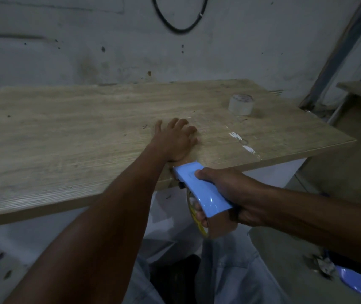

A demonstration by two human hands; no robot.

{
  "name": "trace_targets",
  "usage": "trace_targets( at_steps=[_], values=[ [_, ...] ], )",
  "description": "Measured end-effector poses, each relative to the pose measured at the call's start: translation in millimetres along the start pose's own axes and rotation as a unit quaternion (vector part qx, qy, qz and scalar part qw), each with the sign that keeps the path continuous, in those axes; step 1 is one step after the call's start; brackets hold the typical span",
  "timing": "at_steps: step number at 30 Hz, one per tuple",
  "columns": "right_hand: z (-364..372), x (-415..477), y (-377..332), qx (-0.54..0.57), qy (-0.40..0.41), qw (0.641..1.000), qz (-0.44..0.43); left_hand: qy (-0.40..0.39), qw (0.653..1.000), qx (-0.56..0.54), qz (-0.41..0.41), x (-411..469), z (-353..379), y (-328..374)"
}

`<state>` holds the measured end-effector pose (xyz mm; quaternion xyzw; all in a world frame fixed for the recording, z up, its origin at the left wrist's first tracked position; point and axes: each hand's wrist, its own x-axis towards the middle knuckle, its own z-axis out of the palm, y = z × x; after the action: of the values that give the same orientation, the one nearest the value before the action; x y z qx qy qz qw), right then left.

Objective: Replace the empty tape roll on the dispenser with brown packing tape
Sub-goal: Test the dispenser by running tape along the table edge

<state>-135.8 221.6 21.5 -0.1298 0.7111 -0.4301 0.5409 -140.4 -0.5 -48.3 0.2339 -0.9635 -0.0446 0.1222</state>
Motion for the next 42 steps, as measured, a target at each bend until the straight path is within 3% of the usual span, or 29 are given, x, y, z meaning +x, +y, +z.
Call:
trace_targets(
  at_steps=[4,9,20,30,42],
  values=[
    [-1,0,-1,0.007,-0.016,1.000,0.022,-0.026,0.997,-0.066,-0.022,-11,-1,17],
    [-2,-1,-4,0.009,-0.014,0.999,0.033,-0.039,0.998,-0.051,-0.008,-15,-2,18],
    [1,-3,14,0.009,-0.003,0.999,-0.033,-0.032,0.999,-0.016,-0.001,-14,2,15],
    [3,-1,30,0.022,0.016,0.998,-0.061,-0.063,0.997,-0.049,-0.016,-28,-2,26],
    [6,3,36,0.046,0.032,0.997,-0.045,-0.047,0.999,0.003,0.007,-37,-3,33]
  ],
)
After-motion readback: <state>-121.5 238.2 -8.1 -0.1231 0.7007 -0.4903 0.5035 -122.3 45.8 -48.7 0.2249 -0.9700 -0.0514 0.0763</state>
